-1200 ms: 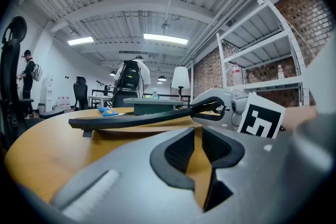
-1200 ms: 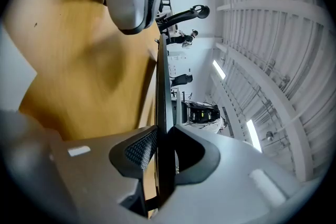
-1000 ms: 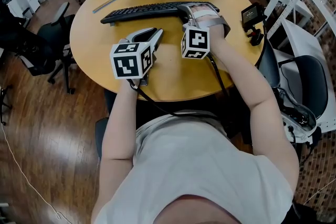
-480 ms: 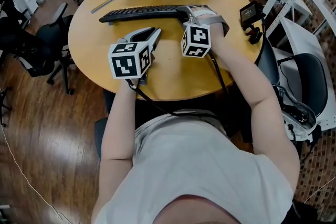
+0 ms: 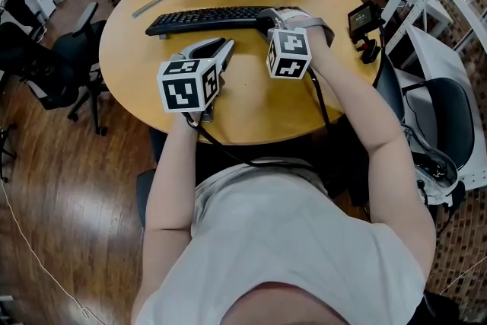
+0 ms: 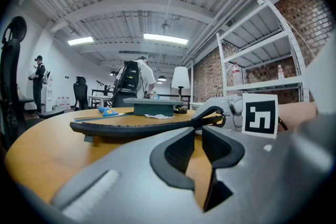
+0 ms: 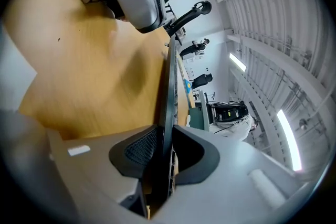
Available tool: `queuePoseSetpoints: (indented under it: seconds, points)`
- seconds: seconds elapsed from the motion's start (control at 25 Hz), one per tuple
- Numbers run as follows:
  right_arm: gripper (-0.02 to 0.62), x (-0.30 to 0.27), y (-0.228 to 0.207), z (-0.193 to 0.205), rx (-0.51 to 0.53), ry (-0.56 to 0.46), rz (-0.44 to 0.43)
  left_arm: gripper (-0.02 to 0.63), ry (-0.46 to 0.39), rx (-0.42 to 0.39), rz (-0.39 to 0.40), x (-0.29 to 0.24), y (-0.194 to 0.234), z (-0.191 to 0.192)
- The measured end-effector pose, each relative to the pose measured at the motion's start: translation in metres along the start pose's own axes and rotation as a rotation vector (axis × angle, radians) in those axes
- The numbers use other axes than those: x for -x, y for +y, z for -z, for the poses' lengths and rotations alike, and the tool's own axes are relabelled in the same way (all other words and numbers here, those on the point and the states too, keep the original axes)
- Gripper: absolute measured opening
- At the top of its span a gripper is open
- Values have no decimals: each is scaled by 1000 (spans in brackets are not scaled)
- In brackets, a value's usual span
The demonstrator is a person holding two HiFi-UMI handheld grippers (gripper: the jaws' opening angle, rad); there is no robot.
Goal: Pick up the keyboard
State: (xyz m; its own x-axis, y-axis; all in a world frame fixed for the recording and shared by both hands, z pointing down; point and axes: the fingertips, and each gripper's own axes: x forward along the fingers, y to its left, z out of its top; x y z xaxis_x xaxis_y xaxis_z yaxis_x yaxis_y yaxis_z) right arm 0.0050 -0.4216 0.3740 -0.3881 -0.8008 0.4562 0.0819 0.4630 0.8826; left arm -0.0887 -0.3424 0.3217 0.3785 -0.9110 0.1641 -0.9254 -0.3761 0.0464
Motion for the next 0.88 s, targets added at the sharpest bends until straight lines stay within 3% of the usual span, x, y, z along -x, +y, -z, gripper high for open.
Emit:
queuePoseSetpoints:
  seconds: [0.32, 0.48, 0.72, 0.88]
  points:
    - [98, -12, 19, 12, 17, 45, -106, 374, -1, 0, 2, 0, 0, 0]
    - [104, -10, 19, 11, 74, 34, -144, 374, -1, 0, 1, 0, 0, 0]
    - [129, 1, 14, 10, 39, 2, -88, 374, -1, 0, 1, 0, 0, 1]
    - [89, 21, -5, 1, -102, -107, -23, 373, -1, 0, 0, 0, 0, 0]
